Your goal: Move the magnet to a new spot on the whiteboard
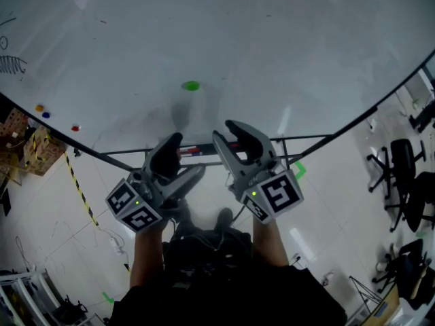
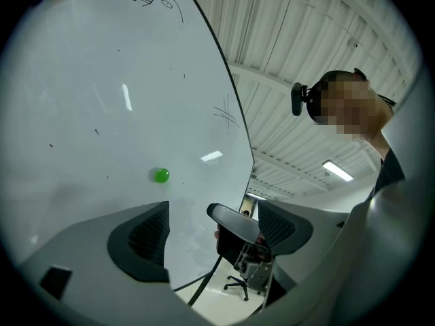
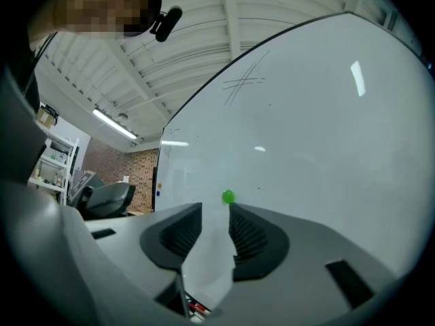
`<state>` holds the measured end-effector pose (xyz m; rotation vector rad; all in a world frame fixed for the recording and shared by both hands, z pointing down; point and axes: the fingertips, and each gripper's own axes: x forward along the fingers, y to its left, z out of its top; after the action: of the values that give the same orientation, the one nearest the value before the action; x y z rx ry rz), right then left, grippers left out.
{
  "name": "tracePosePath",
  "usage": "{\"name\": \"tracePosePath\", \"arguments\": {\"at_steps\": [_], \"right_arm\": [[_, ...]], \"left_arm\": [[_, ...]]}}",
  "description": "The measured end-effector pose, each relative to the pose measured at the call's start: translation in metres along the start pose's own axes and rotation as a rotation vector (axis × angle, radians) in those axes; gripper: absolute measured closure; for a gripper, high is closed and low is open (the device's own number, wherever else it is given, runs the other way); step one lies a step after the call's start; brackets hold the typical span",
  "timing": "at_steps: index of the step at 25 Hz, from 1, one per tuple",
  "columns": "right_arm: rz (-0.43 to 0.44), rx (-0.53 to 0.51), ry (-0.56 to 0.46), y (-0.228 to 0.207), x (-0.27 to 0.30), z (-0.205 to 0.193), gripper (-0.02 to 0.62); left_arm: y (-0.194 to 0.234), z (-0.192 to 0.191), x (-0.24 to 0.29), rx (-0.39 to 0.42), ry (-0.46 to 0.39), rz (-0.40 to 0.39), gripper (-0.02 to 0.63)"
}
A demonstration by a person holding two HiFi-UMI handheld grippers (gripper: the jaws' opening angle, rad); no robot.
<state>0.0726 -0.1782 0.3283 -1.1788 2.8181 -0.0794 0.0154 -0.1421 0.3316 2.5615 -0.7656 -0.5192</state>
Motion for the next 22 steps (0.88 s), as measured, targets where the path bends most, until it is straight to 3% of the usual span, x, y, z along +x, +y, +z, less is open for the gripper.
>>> {"name": "tracePosePath", "arguments": {"at_steps": [6,11,22], "right_arm": [[0.030,0.050,-0.020,0.003,-0.019,-0.002,0.442],[0.046,0.072,-0.035,0.022,-0.024,0.003,0.443],[0.042,0.143,-0.034,0.106,-0.045,0.002,0.443]], "left_arm": [[-0.015,-0.013,-0.004,0.006,0.009,0.024,0.204],[-0.023,-0.007,-0.018,0.011,-0.001,-0.003,0.204],[-0.052,0.001,-0.096,-0.050,-0.043,-0.096,0.204]]}}
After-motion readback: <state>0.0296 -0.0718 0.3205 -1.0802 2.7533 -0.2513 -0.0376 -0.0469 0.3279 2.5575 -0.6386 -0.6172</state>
